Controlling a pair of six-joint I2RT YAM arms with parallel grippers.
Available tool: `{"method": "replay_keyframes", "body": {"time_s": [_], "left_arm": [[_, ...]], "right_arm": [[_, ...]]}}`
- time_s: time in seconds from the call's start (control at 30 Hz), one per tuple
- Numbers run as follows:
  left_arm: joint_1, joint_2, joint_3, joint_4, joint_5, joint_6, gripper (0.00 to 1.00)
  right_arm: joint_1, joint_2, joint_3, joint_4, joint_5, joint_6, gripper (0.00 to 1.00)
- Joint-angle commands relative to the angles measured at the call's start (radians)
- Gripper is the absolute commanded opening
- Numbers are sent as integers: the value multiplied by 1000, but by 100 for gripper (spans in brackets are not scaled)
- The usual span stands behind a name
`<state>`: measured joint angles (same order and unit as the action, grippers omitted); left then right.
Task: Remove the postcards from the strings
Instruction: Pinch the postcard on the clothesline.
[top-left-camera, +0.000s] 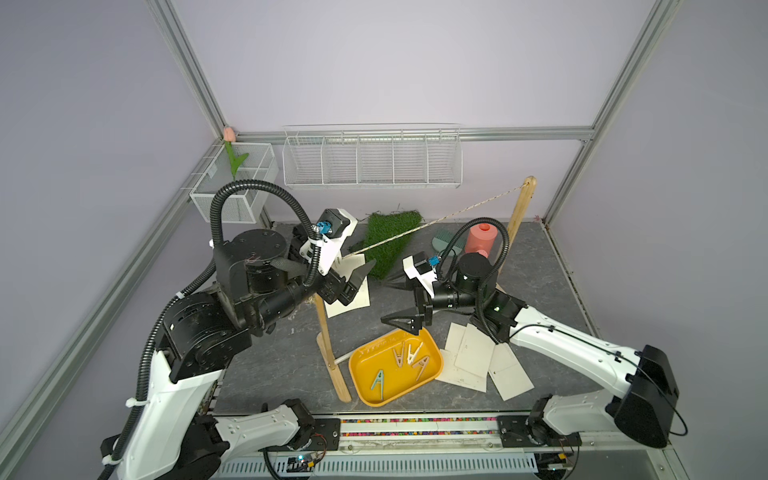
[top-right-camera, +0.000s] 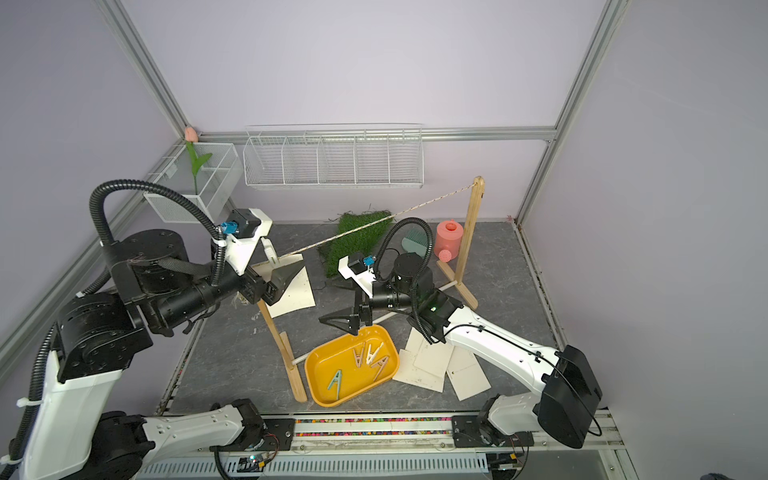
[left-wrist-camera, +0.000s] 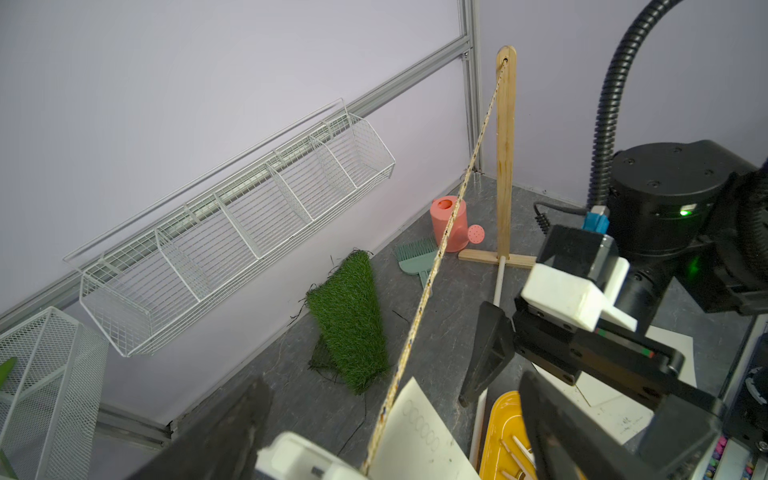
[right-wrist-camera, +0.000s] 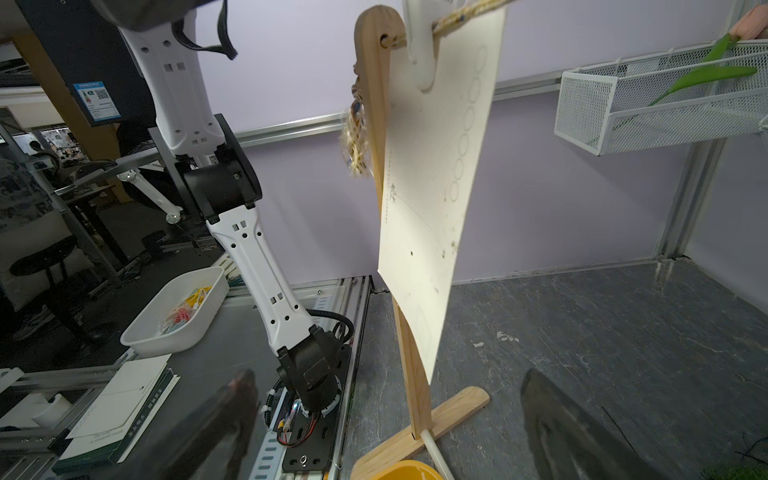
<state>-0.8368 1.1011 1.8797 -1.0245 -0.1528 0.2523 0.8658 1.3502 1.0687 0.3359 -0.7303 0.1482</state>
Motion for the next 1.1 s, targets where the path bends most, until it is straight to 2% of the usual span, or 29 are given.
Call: {"method": "replay_keyframes", "body": {"time_s": [0.0, 0.07, 0.3, 0.5, 0.73, 0.93, 1.07], "left_arm": [[98, -15, 30, 20, 113, -37, 95], [169, -10, 32, 14, 181, -52, 94], [253, 3, 23, -6, 286, -93, 93], [262, -71, -36, 34, 229, -126, 95], [263, -17, -36, -38, 329, -119, 94], [269, 12, -55, -22, 364, -87, 82], [313, 14, -71, -1, 419, -73, 73]], "right_arm": [[6, -33, -15, 14, -15, -31, 99], [6, -34, -13, 12, -25, -34, 99], [6, -26, -9, 19, -47, -45, 97], [5, -19, -9, 28, -70, -47, 98], [6, -13, -6, 35, -91, -54, 97], [6, -10, -6, 42, -103, -53, 95], [5, -5, -2, 49, -114, -50, 94]]}}
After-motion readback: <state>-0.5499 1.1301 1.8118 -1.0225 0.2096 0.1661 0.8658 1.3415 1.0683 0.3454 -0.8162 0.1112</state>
